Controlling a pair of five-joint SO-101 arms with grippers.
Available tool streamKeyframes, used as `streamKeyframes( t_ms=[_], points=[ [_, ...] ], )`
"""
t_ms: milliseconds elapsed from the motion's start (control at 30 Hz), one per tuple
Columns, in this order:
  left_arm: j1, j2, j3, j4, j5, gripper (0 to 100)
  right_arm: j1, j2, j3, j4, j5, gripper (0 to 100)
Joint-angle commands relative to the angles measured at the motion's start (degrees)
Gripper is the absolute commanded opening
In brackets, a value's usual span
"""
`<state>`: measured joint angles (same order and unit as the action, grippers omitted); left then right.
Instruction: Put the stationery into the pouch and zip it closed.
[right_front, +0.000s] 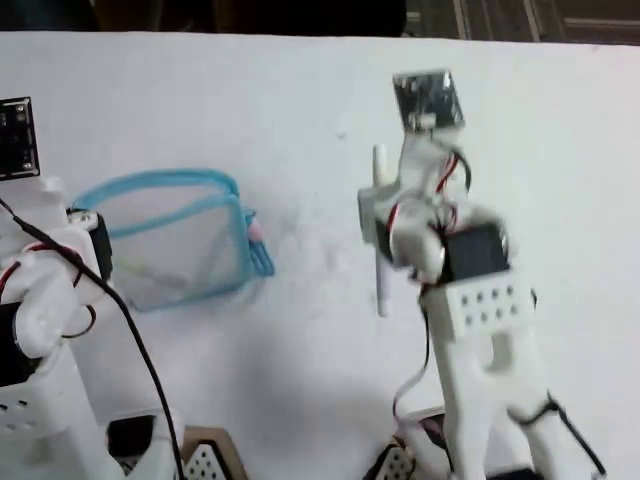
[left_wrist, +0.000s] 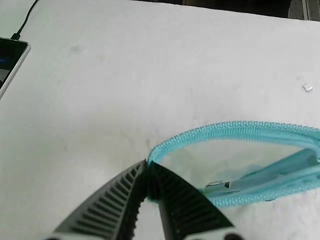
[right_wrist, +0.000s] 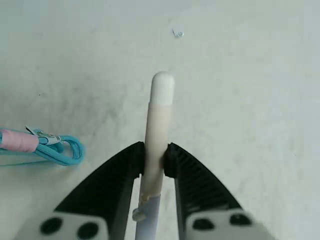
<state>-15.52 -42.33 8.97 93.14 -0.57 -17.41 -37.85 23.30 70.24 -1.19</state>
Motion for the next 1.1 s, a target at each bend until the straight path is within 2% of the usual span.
streamKeyframes(
  t_ms=[0,133,267,633,867,1067],
  points=[
    [0.92,3.82,2.81,1.85,-0.35,2,-0.92,-10.86,13.01,-15.08,-0.53,1.7],
    [0.92,3.82,2.81,1.85,-0.35,2,-3.03,-20.26,20.75,-27.12,-0.53,1.7],
    [0.92,3.82,2.81,1.85,-0.35,2,-7.25,-26.15,22.24,-36.00,-0.53,1.7],
    [0.92,3.91,2.81,1.85,-0.35,2,-22.99,-24.48,21.80,-68.35,-0.44,1.7],
    [0.92,3.91,2.81,1.93,-0.35,2,-27.12,-11.30,12.57,-73.10,-0.35,1.7],
    [0.92,4.00,2.73,1.85,-0.35,2,-30.73,-4.62,8.18,-73.19,-0.18,1.7]
  ],
)
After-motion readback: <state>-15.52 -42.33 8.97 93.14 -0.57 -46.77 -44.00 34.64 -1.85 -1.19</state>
